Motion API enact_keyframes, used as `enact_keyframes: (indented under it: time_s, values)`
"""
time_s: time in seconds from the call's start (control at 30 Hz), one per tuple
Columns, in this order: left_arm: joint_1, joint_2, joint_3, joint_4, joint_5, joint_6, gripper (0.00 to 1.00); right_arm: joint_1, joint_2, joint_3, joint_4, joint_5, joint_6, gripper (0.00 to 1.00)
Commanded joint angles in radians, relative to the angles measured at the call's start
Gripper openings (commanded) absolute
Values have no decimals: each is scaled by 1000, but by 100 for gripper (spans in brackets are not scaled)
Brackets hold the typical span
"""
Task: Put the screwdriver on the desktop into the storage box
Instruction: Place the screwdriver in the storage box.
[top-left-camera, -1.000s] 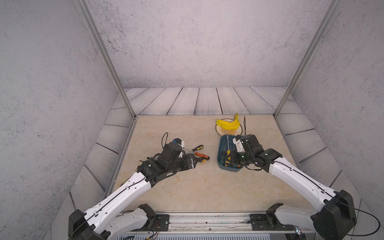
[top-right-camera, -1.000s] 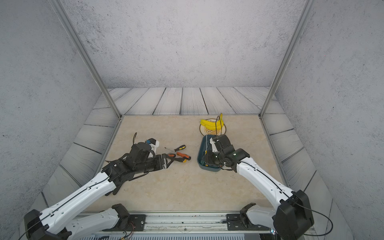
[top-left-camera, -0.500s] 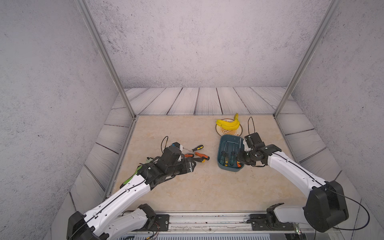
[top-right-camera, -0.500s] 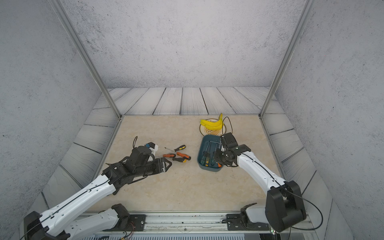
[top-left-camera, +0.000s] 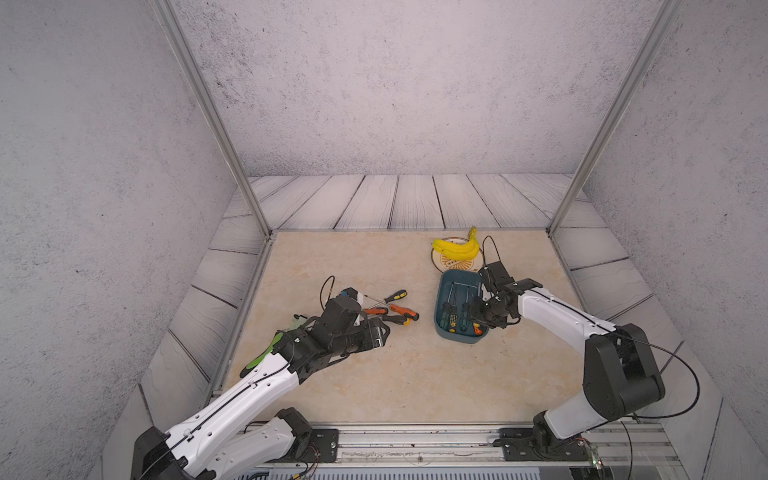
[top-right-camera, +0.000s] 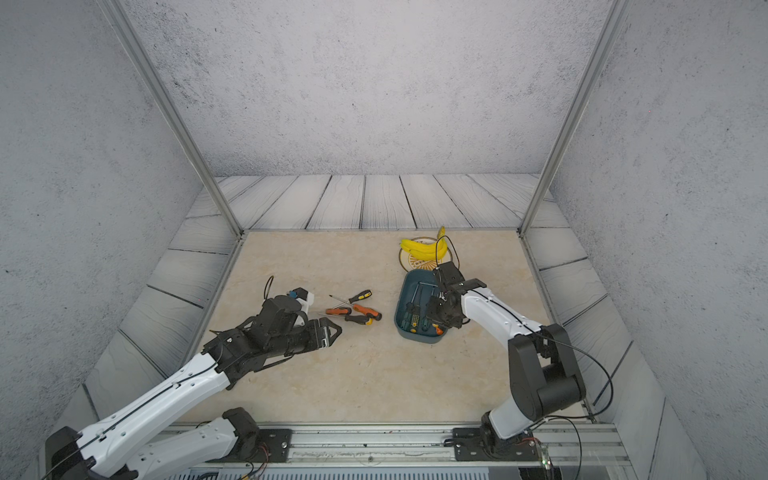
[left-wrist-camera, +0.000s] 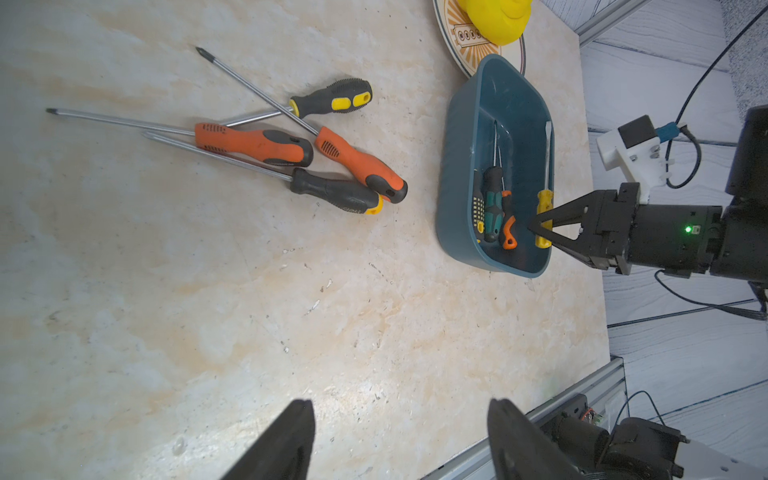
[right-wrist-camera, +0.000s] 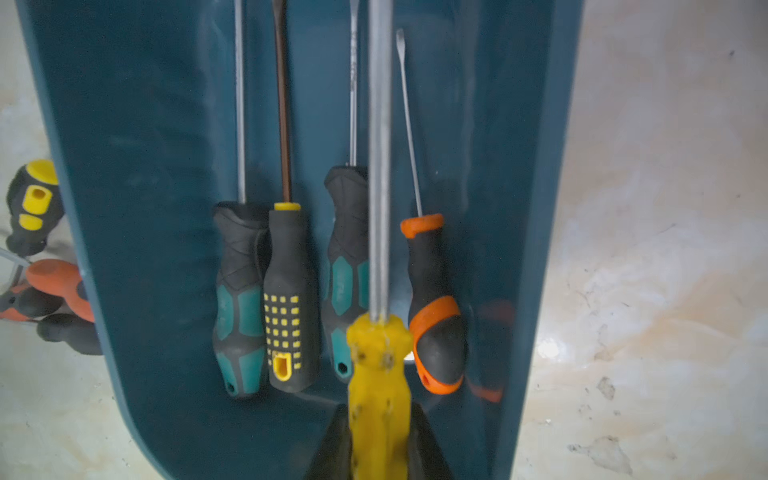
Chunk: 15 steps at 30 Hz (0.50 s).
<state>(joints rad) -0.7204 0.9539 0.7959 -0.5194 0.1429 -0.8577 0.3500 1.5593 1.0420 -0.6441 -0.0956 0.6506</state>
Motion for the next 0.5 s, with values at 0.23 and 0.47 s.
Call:
enact_keyframes:
  time_s: [0.23, 0.47]
  values:
    - [6, -20, -26, 8, -11, -12, 71, -5, 84, 60, -7, 75, -4, 19]
    - [7, -36, -30, -2, -23, -14, 71, -5, 127, 86, -18, 88, 6, 31]
